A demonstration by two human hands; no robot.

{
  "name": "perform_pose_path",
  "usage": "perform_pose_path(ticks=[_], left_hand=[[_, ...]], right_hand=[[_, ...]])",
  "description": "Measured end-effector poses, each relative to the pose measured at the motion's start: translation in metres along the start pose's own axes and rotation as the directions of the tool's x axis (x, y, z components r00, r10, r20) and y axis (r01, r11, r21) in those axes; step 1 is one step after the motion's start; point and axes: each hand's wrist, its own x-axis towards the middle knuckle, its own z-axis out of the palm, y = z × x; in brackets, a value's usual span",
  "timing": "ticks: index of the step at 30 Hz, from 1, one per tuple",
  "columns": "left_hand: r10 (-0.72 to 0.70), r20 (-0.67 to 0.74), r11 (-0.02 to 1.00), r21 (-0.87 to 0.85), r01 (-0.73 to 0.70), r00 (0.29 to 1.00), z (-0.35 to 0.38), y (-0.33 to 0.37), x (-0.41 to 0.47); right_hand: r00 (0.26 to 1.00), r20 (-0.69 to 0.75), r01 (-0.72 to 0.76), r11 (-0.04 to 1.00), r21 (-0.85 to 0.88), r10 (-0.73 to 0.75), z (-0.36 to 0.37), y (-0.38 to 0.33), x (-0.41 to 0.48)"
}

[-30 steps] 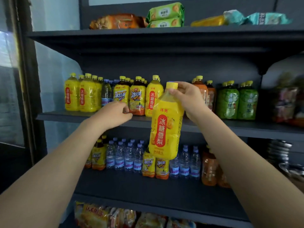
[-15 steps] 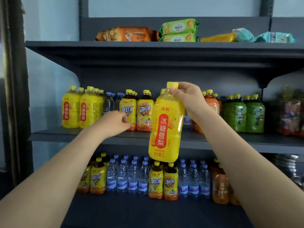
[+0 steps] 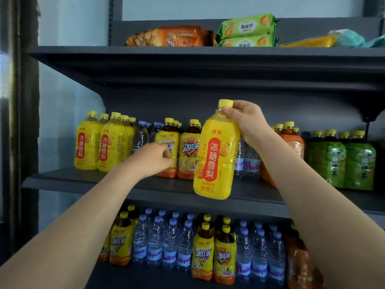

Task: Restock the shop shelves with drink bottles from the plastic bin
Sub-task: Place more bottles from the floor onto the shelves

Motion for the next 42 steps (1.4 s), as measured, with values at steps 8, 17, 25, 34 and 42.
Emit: perform_pose_path(ticks=[8,17,25,34,42], left_hand=[[0.031,-0.017,0.999,-0.036,-0.032,0.999,0.03,0.013,0.044],[0.065,-0.023,0.994,-0.091,-0.067,0.998,0.043,0.013,0.068],[0.099,-0.005,0.985,-0.14,-0.099,0.995,0.05,0.008,0.076],[0.121,0.024,0.985,-0.127,-0.117,0.992,0.055,0.009,0.079],[0.131,0.042,0.987,-0.099,-0.126,0.991,0.053,0.01,0.075]], right_hand=[[0.997,0.067,-0.047,0.999,0.008,0.046,-0.016,0.051,0.039],[0.999,-0.039,0.025,0.963,-0.267,-0.036,-0.009,0.071,0.046],[0.993,0.093,-0.043,0.96,-0.278,0.072,-0.019,0.088,0.037],[1.0,0.027,-0.008,0.97,-0.243,0.015,-0.012,0.094,0.039],[1.0,0.009,-0.003,0.962,-0.274,0.005,-0.014,0.095,0.03]])
